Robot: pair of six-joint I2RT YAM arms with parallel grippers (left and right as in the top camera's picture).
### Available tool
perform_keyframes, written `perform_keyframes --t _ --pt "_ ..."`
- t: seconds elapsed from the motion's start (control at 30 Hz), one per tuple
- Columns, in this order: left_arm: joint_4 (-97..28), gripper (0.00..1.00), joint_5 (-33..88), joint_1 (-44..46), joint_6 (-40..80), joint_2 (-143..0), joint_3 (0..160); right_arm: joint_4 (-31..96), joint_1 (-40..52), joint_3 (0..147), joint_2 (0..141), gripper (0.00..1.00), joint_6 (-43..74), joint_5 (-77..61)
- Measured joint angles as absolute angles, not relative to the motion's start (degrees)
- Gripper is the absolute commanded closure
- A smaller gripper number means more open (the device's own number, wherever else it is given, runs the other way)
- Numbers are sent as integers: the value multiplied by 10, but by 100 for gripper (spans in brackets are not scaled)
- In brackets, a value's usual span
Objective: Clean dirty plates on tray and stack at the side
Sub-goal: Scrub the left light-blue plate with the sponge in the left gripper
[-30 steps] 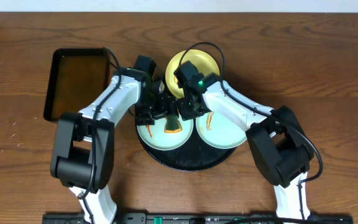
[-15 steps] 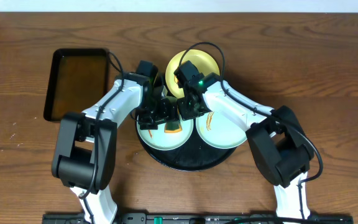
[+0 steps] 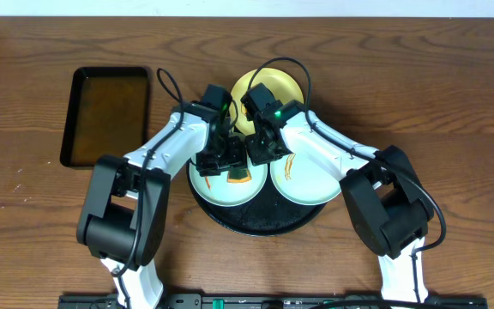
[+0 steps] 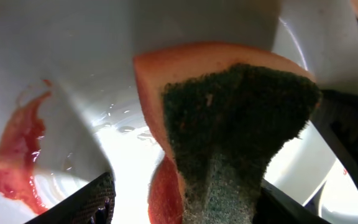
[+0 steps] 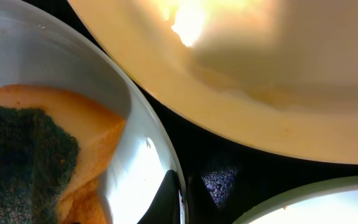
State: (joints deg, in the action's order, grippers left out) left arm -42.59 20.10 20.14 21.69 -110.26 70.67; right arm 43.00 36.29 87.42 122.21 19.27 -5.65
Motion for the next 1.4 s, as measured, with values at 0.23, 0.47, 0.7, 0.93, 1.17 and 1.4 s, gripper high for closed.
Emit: perform_keyframes --t 0.23,0.47,0.7,0.93,1.17,1.4 --pt "-420 43 192 209 229 -1103 707 430 363 874 1222 99 193 -57" --pt "-415 79 196 214 235 -1103 707 430 363 874 1222 99 193 -58" --pt "-418 93 191 214 234 -1103 707 430 363 874 1222 99 193 -58" --pt "-430 92 172 212 234 -1103 707 430 363 874 1222 99 193 -57" --pt "-443 92 113 213 234 -1097 696 430 363 874 1222 99 193 -57" --pt "-488 92 -8 211 269 -1095 695 430 363 874 1222 99 193 -57"
